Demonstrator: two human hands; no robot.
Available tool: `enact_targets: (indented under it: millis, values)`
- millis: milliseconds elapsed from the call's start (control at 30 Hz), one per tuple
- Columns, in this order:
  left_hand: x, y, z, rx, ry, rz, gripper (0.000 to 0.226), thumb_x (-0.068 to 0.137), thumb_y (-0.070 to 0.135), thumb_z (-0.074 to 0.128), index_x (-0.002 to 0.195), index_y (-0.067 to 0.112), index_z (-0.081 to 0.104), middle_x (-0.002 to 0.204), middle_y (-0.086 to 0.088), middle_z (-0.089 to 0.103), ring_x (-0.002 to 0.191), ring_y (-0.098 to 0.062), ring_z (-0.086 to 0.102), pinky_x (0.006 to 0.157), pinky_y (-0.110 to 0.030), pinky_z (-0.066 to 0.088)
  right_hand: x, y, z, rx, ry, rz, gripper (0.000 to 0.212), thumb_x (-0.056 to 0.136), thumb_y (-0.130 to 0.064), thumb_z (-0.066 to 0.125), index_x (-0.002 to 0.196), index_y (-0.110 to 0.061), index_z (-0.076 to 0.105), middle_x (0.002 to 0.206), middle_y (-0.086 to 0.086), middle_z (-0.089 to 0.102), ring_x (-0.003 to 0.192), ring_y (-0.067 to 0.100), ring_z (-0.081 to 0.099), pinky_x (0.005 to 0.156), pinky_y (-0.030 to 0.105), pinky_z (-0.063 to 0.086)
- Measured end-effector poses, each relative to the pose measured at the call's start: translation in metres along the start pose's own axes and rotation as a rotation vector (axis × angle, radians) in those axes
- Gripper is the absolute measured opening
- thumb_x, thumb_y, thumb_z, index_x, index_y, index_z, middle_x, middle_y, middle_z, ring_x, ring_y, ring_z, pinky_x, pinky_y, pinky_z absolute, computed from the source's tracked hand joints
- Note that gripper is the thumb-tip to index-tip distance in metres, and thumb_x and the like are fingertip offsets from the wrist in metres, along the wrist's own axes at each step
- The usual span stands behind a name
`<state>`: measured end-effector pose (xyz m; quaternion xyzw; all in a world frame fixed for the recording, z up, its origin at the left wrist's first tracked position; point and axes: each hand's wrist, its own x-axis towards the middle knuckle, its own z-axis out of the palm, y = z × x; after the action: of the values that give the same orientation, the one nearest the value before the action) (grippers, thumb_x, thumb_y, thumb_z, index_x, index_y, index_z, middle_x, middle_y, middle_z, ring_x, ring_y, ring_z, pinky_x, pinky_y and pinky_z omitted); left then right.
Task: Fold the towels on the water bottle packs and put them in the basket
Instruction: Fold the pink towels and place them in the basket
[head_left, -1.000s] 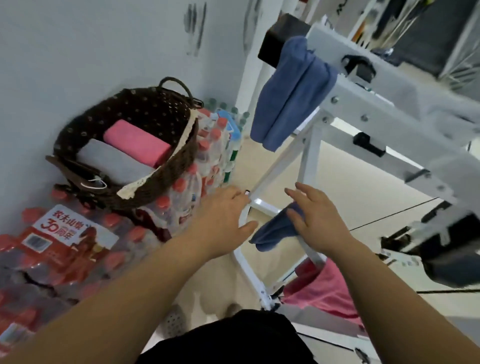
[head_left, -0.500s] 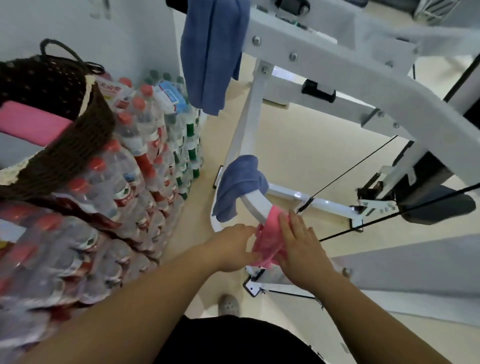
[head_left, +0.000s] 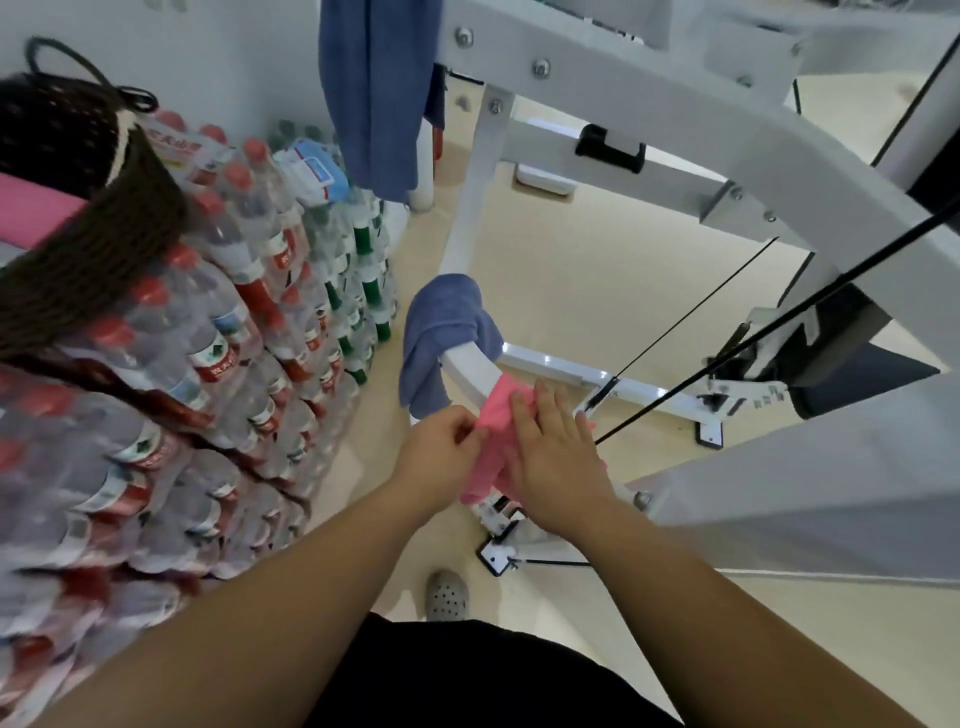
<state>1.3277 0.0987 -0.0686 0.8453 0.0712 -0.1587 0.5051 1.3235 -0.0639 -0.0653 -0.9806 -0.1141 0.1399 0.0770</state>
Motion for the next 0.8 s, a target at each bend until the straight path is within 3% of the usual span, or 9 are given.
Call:
enact_targets:
  millis: [100, 267, 367, 433, 500, 700, 800]
  values:
    - [-0.019, 0.004, -0.016, 0.139, -0.004, 0.066, 0.025, 0.097, 0.030, 0.053, 0.081, 0.012, 0.057, 0.069, -0.003, 0.059, 0.062, -0.021, 0.051, 0.058, -0.036, 0.041, 0.006, -0.012, -0.018, 0.086, 0.143, -0.139, 0.048, 0.106, -0.029, 0.034, 0.154, -0.024, 0.032, 0.166, 0.014, 0.010, 0.153, 0.035, 0.002, 0.123, 0.053, 0.007]
    - [-0.065, -0.007, -0.064, 0.384, 0.046, 0.200, 0.010, 0.096, 0.018, 0.054, 0.089, 0.014, 0.058, 0.078, -0.003, 0.062, 0.070, -0.021, 0.055, 0.057, -0.028, 0.036, 0.023, -0.047, -0.042, 0.028, -0.014, -0.455, 0.039, 0.104, -0.025, 0.040, 0.139, -0.035, 0.054, 0.165, 0.003, 0.016, 0.153, 0.030, -0.002, 0.123, 0.054, 0.003]
    - [-0.096, -0.024, -0.096, 0.441, 0.130, 0.237, 0.008, 0.095, 0.025, 0.057, 0.089, 0.020, 0.058, 0.078, 0.003, 0.063, 0.071, -0.017, 0.055, 0.061, -0.035, 0.041, 0.023, -0.080, -0.045, 0.064, -0.071, -0.638, 0.026, 0.101, -0.027, 0.049, 0.118, -0.024, 0.069, 0.148, 0.002, 0.050, 0.146, 0.030, 0.029, 0.117, 0.054, 0.022]
    - [-0.119, -0.037, -0.116, 0.449, 0.182, 0.224, 0.009, 0.094, 0.030, 0.056, 0.087, 0.024, 0.057, 0.077, 0.006, 0.062, 0.070, -0.017, 0.056, 0.062, -0.035, 0.044, 0.017, -0.107, -0.042, 0.068, -0.067, -0.738, 0.020, 0.098, -0.026, 0.050, 0.098, -0.022, 0.069, 0.113, 0.000, 0.067, 0.112, 0.024, 0.055, 0.097, 0.048, 0.043]
    - [-0.145, -0.052, -0.132, 0.437, 0.247, 0.197, 0.011, 0.089, 0.035, 0.053, 0.086, 0.025, 0.058, 0.077, 0.006, 0.063, 0.070, -0.018, 0.058, 0.063, -0.037, 0.047, 0.009, -0.135, -0.037, 0.063, -0.084, -0.774, 0.020, 0.097, -0.028, 0.045, 0.087, -0.026, 0.062, 0.087, -0.007, 0.062, 0.085, 0.016, 0.054, 0.080, 0.042, 0.047]
    - [-0.244, -0.105, -0.171, 0.411, 0.372, 0.117, 0.019, 0.090, 0.038, 0.051, 0.084, 0.022, 0.060, 0.076, 0.007, 0.065, 0.070, -0.016, 0.058, 0.064, -0.036, 0.046, -0.027, -0.222, -0.008, 0.014, -0.134, -0.891, 0.023, 0.100, -0.029, 0.046, 0.096, -0.030, 0.069, 0.085, -0.012, 0.065, 0.080, 0.010, 0.053, 0.079, 0.031, 0.045]
    - [-0.296, -0.130, -0.192, 0.394, 0.436, 0.092, 0.015, 0.092, 0.034, 0.053, 0.083, 0.023, 0.056, 0.075, 0.008, 0.061, 0.069, -0.015, 0.054, 0.065, -0.038, 0.045, -0.045, -0.258, 0.017, -0.054, -0.146, -0.903, 0.026, 0.099, -0.027, 0.046, 0.088, -0.025, 0.069, 0.079, -0.008, 0.063, 0.076, 0.014, 0.052, 0.076, 0.034, 0.046]
